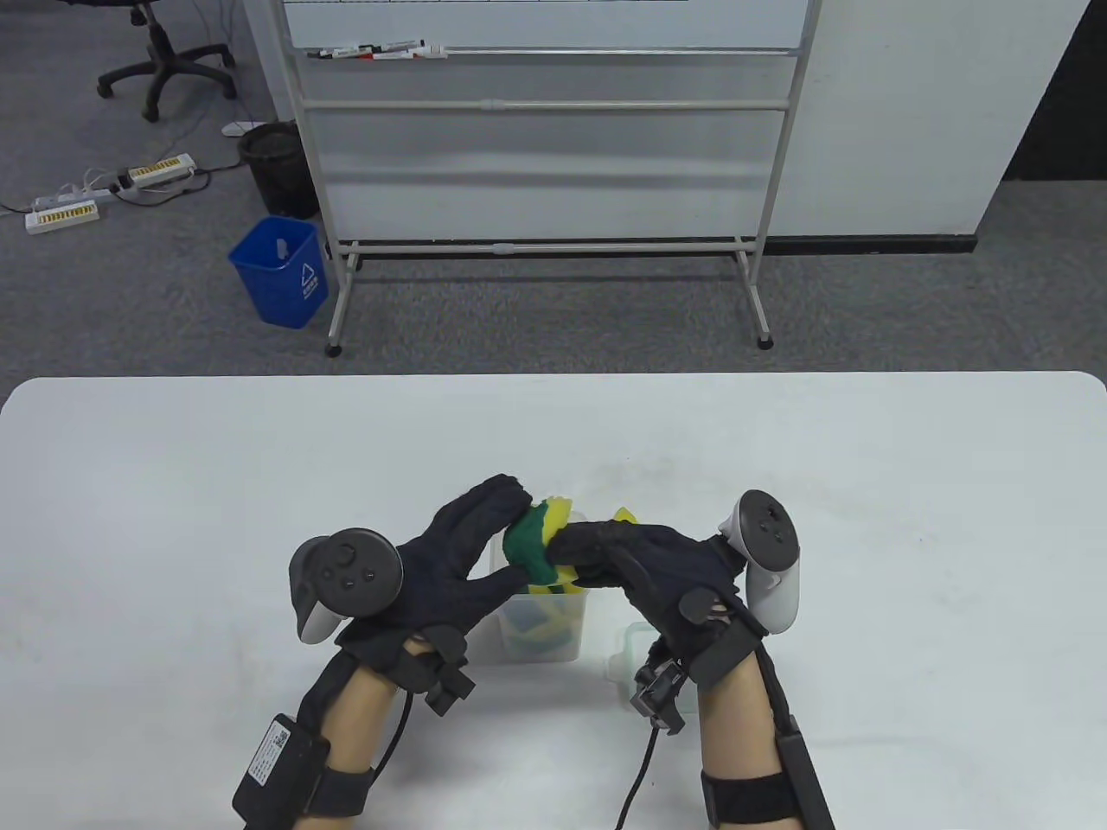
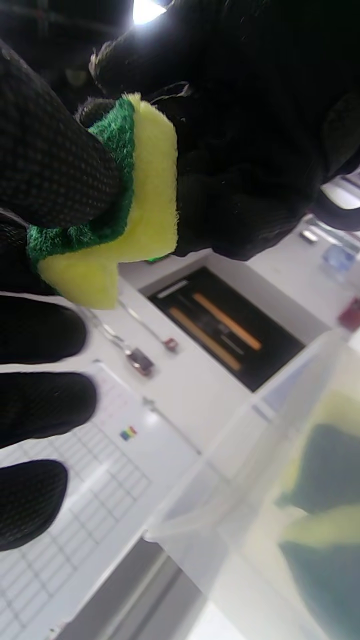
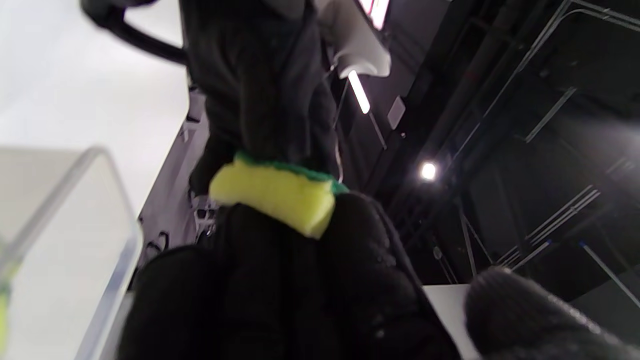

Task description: Squeeze sponges into plastic airtight container

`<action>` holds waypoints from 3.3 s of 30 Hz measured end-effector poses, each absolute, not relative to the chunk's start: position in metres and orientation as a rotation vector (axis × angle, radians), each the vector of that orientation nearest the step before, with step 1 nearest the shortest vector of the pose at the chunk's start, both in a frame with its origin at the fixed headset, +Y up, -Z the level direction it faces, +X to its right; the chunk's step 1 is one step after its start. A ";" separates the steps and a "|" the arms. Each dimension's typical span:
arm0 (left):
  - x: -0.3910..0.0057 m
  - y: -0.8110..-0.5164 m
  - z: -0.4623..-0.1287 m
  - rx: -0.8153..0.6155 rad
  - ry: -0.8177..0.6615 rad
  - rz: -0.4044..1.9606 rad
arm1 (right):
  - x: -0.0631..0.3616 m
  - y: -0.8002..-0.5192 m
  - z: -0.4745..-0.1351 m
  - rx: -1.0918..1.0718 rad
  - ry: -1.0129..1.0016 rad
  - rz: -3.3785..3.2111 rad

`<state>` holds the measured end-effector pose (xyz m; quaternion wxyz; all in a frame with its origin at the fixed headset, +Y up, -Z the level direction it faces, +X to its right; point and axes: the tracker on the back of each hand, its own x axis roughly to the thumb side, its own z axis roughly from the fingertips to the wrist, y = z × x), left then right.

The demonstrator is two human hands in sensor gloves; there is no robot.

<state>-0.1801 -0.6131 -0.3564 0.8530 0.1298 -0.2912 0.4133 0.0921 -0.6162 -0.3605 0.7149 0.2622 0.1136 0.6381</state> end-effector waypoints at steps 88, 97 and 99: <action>-0.173 -0.665 -0.384 -0.160 -0.549 0.641 | 0.037 -0.654 -0.371 0.520 0.073 2.580; -0.174 -0.665 -0.384 -0.165 -0.551 0.649 | 0.035 -0.654 -0.372 0.516 0.060 2.589; -0.174 -0.665 -0.384 -0.168 -0.553 0.648 | 0.039 -0.653 -0.372 0.523 0.014 2.529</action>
